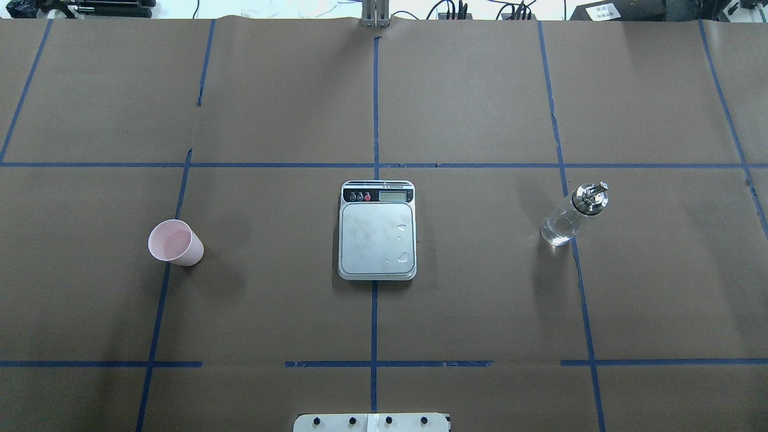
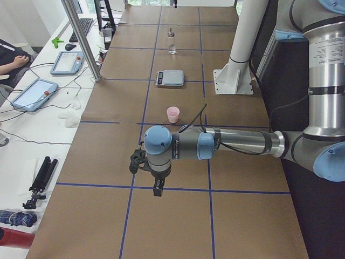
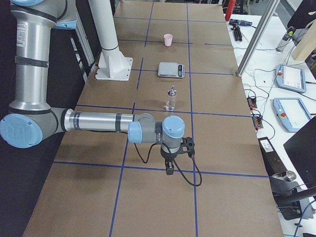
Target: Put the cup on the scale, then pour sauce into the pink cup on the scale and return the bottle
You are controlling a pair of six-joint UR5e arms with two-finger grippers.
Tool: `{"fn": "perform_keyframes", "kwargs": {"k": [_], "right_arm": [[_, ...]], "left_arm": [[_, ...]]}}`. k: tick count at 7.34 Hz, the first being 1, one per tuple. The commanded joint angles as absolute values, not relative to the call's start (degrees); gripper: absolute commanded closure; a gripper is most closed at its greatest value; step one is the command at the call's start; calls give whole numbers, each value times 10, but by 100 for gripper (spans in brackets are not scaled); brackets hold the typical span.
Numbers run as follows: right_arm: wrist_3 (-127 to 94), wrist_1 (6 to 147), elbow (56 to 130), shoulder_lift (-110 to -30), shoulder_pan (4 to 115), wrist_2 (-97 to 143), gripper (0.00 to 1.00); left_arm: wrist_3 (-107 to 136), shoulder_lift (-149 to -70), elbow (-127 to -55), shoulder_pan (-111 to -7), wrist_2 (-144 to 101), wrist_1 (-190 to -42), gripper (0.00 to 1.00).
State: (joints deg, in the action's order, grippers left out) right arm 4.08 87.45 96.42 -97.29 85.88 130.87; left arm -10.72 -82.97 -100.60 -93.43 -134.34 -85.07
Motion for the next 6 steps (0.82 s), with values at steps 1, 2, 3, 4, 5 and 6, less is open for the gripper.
{"fn": "perform_keyframes", "kwargs": {"k": [1,2,3,4,5,6], "right_arm": [[41,875,964,-973,858,1310,0],[40,874,969,-973,858,1310,0],[36,875,980,-972,857,1310,0],[34,875,983,-972,855,1311,0],[33,868,996,-972,855,1310,0],[32,824,998,-972,855,1310,0]], "left_arm": [[-108,-829,-1002,-934,-1344,-851,0],[-110,-829,-1003,-934,-1344,-852,0],[-110,-830,-1006,-934,-1342,-853,0],[-112,-824,-1003,-934,-1339,-892,0],[-106,-817,-999,-934,-1339,-951,0],[-87,-826,-992,-934,-1343,-971,0]]}}
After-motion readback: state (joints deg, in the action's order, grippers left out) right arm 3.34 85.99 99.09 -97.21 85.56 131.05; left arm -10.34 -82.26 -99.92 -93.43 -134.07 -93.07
